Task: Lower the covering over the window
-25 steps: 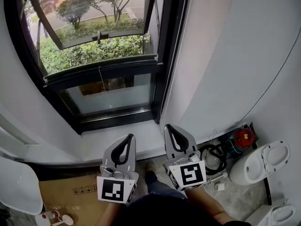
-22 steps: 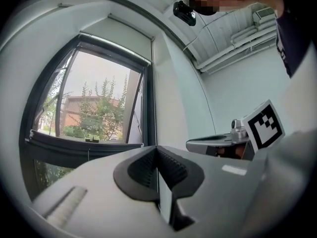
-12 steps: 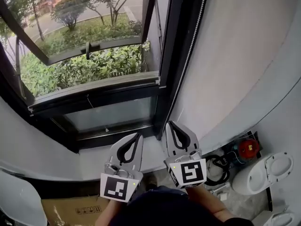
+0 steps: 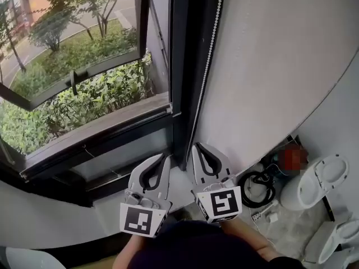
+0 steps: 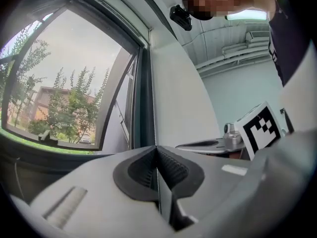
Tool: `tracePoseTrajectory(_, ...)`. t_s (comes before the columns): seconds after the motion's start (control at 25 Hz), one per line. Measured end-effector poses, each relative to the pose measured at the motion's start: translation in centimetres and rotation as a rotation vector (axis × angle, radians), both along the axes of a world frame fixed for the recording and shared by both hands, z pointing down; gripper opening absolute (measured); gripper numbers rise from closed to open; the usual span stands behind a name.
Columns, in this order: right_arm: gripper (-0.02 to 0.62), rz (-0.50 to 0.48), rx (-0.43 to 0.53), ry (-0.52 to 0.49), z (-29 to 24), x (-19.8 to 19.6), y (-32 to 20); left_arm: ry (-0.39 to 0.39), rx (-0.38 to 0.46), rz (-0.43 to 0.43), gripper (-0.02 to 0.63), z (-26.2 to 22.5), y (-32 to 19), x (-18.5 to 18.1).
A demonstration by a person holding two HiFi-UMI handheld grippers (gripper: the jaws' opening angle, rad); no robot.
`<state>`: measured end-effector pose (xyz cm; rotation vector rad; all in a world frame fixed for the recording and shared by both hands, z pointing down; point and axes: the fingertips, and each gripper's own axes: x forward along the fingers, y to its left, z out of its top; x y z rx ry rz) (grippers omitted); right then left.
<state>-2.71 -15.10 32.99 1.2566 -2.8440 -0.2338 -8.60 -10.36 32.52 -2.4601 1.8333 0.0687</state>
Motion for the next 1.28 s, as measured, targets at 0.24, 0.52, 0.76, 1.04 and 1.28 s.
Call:
tracePoseTrajectory(0.24,0.014,0.079,-0.003,-0.006,-0.6,-0.5,-1.2,-0.042,0.028,0.119,0.009,-0.7,-3.4,0.0)
tracePoseTrajectory(0.52,0.014,0.186,-0.035,-0.094,-0.6,-0.5,-4.3,-0.043,0.033,0.198,0.009,-0.6,-6.1,-0.1)
tracePoseTrajectory(0.76,0.026,0.263,-0.112,-0.098,0.9,-1.0,-7.1,-0.036,0.035,0.220,0.009,-0.6,-7.8,-0.9)
tracePoseTrajectory(1.04,0.118,0.303,-0.133,-0.076,1.5,-1.7,-9.7,-0.007,0.032,0.229,0.009,-0.4,-8.8,-1.8)
tracePoseTrajectory(1.28,0.118,0.319,-0.148,-0.114,1.4,-1.8,-10.9,0.012,0.033,0.230,0.008,-0.3,-8.7,-2.2)
